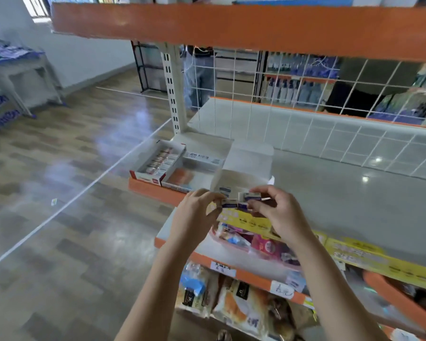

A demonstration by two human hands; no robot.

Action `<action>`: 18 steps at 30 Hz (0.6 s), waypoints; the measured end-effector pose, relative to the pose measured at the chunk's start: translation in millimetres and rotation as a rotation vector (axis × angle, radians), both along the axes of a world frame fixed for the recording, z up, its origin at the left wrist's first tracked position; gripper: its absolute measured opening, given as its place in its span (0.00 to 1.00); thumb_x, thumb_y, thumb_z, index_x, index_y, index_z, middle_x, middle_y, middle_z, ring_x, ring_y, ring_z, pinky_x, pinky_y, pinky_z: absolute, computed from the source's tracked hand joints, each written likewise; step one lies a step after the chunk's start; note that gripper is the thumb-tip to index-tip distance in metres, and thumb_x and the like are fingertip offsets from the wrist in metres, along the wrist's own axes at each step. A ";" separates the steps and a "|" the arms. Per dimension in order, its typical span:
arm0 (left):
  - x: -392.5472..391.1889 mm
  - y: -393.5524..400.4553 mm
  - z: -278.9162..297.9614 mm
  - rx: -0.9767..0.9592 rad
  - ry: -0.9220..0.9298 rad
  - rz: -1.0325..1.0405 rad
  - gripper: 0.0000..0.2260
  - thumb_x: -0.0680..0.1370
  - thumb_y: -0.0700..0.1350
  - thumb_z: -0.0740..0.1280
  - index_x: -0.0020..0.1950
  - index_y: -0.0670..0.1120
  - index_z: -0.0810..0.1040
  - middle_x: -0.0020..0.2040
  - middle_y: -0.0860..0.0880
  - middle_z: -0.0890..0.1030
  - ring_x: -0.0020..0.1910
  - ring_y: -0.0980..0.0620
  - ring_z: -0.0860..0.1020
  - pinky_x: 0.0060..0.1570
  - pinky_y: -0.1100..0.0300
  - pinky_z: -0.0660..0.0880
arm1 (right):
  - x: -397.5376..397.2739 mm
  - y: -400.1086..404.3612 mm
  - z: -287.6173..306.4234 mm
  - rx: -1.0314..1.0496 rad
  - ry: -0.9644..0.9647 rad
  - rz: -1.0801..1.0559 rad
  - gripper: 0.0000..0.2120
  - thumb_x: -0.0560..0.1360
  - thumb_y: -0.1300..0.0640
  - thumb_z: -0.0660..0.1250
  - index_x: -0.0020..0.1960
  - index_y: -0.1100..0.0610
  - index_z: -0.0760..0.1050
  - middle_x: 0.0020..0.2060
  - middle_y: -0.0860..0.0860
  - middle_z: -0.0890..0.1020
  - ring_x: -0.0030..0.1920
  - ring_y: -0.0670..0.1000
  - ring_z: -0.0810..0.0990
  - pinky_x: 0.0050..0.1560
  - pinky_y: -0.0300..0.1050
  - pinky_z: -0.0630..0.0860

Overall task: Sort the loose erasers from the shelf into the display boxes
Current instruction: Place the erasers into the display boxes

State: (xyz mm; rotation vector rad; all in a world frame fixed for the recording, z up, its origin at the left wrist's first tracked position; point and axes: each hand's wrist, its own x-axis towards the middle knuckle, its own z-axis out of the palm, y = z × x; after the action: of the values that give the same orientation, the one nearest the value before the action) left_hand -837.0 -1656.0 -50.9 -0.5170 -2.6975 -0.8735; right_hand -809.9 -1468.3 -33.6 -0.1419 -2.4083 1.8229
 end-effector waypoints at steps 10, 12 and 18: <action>-99.9 -14.4 13.1 -0.008 0.014 -0.050 0.12 0.72 0.42 0.72 0.54 0.50 0.81 0.50 0.53 0.81 0.49 0.51 0.77 0.48 0.58 0.72 | -97.6 -7.8 -12.0 0.466 0.054 -0.027 0.11 0.73 0.59 0.70 0.54 0.53 0.77 0.44 0.47 0.82 0.43 0.48 0.80 0.45 0.42 0.76; -115.7 -19.7 11.3 -0.037 -0.012 -0.087 0.12 0.72 0.43 0.72 0.54 0.50 0.81 0.49 0.53 0.80 0.48 0.52 0.77 0.47 0.58 0.74 | -108.0 -11.5 -18.4 0.541 0.004 -0.021 0.11 0.73 0.57 0.70 0.54 0.53 0.75 0.47 0.48 0.83 0.47 0.49 0.81 0.47 0.45 0.76; -149.8 -24.5 13.4 -0.051 -0.090 -0.203 0.13 0.72 0.45 0.72 0.56 0.51 0.81 0.48 0.55 0.80 0.45 0.55 0.76 0.45 0.61 0.73 | -117.2 -24.5 -36.1 0.766 -0.063 -0.072 0.11 0.75 0.53 0.67 0.55 0.53 0.70 0.48 0.50 0.83 0.47 0.51 0.81 0.42 0.41 0.74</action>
State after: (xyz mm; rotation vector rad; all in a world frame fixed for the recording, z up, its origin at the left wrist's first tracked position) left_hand -986.9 -1680.5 -37.5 -0.7926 -2.7912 -0.8999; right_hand -927.0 -1492.8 -69.7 -0.2036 -2.8951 0.7741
